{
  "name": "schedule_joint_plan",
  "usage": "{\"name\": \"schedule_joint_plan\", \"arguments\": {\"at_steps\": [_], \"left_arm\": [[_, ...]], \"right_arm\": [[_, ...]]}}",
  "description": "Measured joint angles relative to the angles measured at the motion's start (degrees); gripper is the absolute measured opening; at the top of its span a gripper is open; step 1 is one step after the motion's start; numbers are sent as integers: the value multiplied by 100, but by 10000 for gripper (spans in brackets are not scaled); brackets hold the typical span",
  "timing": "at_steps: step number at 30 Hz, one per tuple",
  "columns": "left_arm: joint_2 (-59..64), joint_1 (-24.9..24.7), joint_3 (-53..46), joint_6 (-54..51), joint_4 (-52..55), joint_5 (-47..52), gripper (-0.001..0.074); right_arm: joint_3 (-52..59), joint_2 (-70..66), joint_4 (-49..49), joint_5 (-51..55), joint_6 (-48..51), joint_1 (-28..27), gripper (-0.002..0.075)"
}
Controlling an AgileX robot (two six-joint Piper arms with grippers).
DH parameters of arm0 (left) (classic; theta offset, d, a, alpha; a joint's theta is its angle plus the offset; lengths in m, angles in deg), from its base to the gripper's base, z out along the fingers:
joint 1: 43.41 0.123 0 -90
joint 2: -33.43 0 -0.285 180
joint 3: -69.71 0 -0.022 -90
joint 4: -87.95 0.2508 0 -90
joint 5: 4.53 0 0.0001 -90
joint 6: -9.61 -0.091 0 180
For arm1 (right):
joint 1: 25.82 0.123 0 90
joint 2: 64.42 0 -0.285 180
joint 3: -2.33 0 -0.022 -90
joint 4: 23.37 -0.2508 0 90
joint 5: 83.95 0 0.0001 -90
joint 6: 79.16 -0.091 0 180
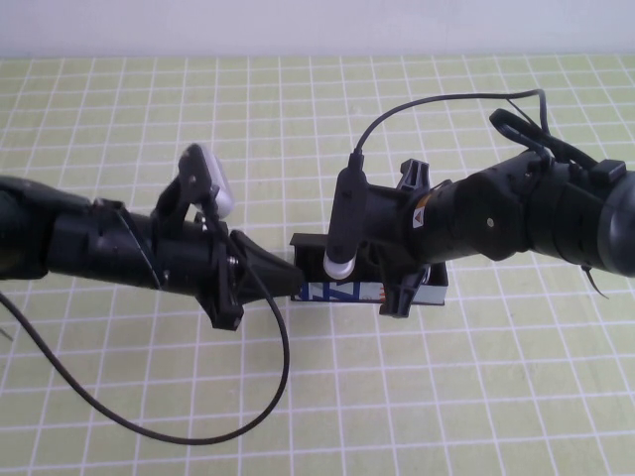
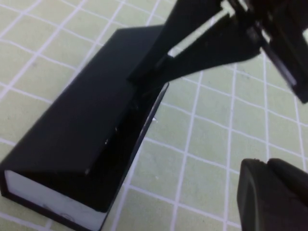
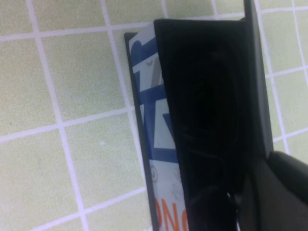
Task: Take glasses out of glasses case
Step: Pick up the glasses from the glasses case
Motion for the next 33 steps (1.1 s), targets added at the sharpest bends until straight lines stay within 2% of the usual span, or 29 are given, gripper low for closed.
{"name": "schedule_joint_plan", "arguments": {"at_steps": [12, 22, 33], "left_arm": [[983, 0, -50, -1493, -1295, 3, -4], [1459, 0, 484, -1695, -1577, 13, -4], [1847, 0, 562, -2016, -1777, -24, -4]], "right_arm": [[0, 0, -11, -22, -12, 0, 1], [0, 0, -87, -40, -12, 0, 0], [0, 0, -288, -49, -15, 0, 0]]}}
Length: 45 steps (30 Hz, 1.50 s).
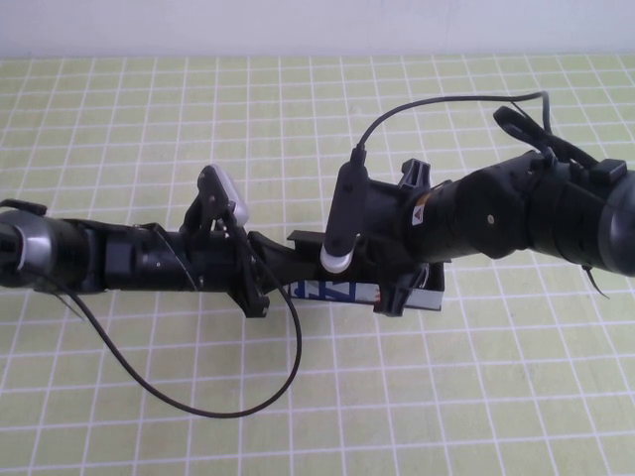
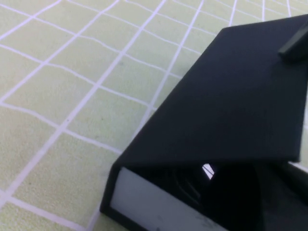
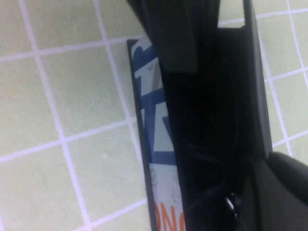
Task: Take glasses out of glasses case
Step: Pick up the glasses from the glasses case
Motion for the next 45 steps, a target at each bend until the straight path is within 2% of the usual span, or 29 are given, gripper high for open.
{"name": "schedule_joint_plan", "arguments": {"at_steps": [4, 9, 11, 13, 16, 18, 21, 27, 37, 45], "left_arm": [[22, 0, 0, -55, -51, -7, -4], [22, 0, 0, -62, -87, -12, -4], [25, 0, 0, -62, -89, -22, -4], [35, 0, 0, -62, -89, -22, -4], [47, 0, 0, -62, -102, -22, -4], [47, 0, 0, -62, -112, -22, -4], [47, 0, 0, -62, -112, -22, -4], [47, 0, 0, -62, -112, -22, -4], [47, 0, 0, -65, -96, -22, -4], [47, 0, 0, -74, -49, -22, -4]], "right_arm": [[0, 125, -397, 12, 0, 0, 29], [0, 697, -1664, 515, -22, 0, 181], [0, 915, -2255, 1014, -149, 0, 197], [0, 1032, -2636, 1528, -494, 0, 175], [0, 1000, -2776, 2040, -1229, 0, 84], [0, 856, -2624, 2154, -1743, 0, 22], [0, 570, -2185, 2008, -2539, 0, -5], [-324, -18, -1450, 1607, -3500, -196, -15], [-1683, -827, -1420, 1670, -3885, -779, -16], [-2575, -1763, -1419, 2304, -4057, -1046, -17]]}}
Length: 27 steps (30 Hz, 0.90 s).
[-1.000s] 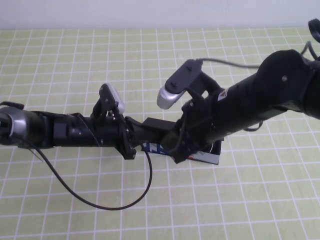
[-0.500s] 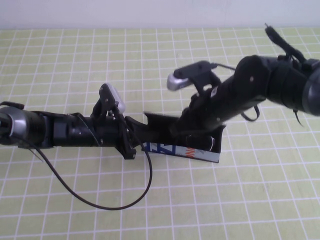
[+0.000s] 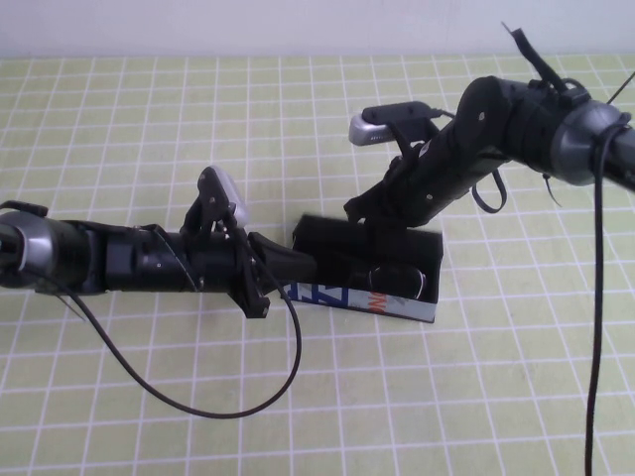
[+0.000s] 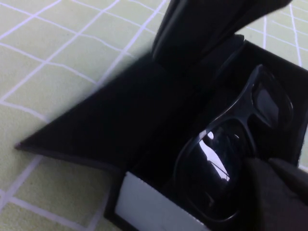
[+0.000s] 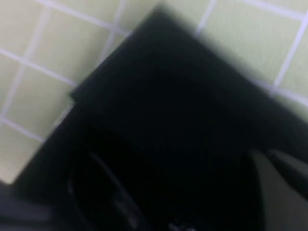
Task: Take glasses out of glasses case
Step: Pick up the glasses from the glasses case
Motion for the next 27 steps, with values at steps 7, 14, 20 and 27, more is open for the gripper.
{"name": "schedule_joint_plan", "arguments": {"at_steps": [7, 14, 20, 27], "left_arm": [[0, 0, 0, 0, 0, 0, -4], [0, 0, 35, 55, 14, 104, -4], [-181, 130, 206, 1018, 63, 309, -4], [-336, 605, 447, 2056, 236, 309, -4]], "right_arm": [[-355, -195, 132, 338, 10, -37, -17], [-566, 375, 236, 1124, 766, 79, -18], [-608, 696, 520, 2176, 2075, 636, -16], [-597, 568, 759, 2290, 2739, 805, 139]]}}
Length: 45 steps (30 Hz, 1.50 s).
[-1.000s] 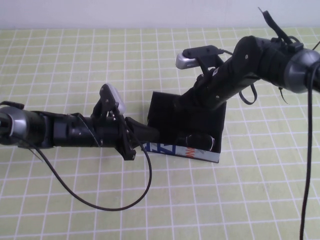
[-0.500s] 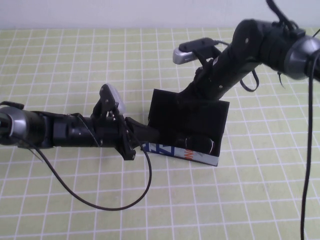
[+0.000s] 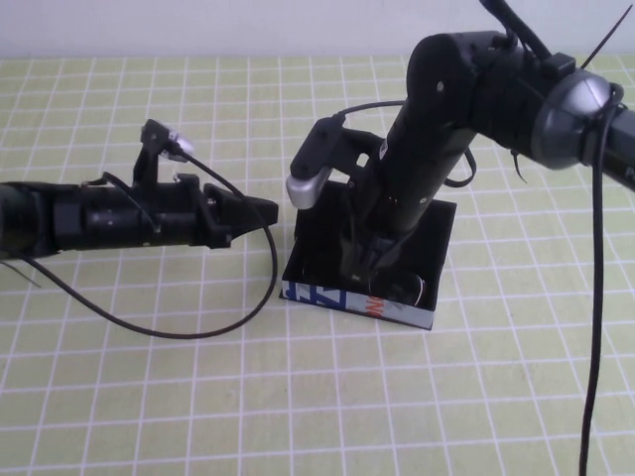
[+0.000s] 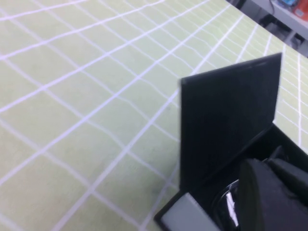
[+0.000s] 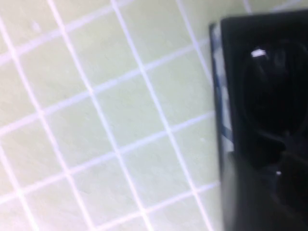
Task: Take glasses out of glasses case
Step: Pick up the glasses from the glasses case
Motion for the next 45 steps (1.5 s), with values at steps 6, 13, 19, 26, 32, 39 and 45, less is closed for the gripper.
{"name": "schedule_joint_plan", "arguments": {"at_steps": [6, 13, 19, 26, 32, 39, 45], "left_arm": [[0, 132, 0, 155, 165, -11, -4], [0, 132, 0, 171, 219, -11, -4], [0, 132, 0, 171, 245, -11, -4], [0, 132, 0, 161, 324, -136, -4], [0, 132, 0, 161, 324, -151, -4], [0, 132, 0, 161, 324, -151, -4], [0, 132, 0, 161, 324, -151, -4]], "right_arm": [[0, -201, 332, -34, 306, 0, 331], [0, -448, 405, -228, 483, 0, 338], [10, -497, 495, -480, 498, 0, 338], [-14, -587, 525, -520, 502, -11, 338], [-36, -609, 547, -540, 502, -20, 314], [-25, -811, 734, -671, 511, -20, 283], [-36, -811, 734, -671, 511, -20, 266]]}}
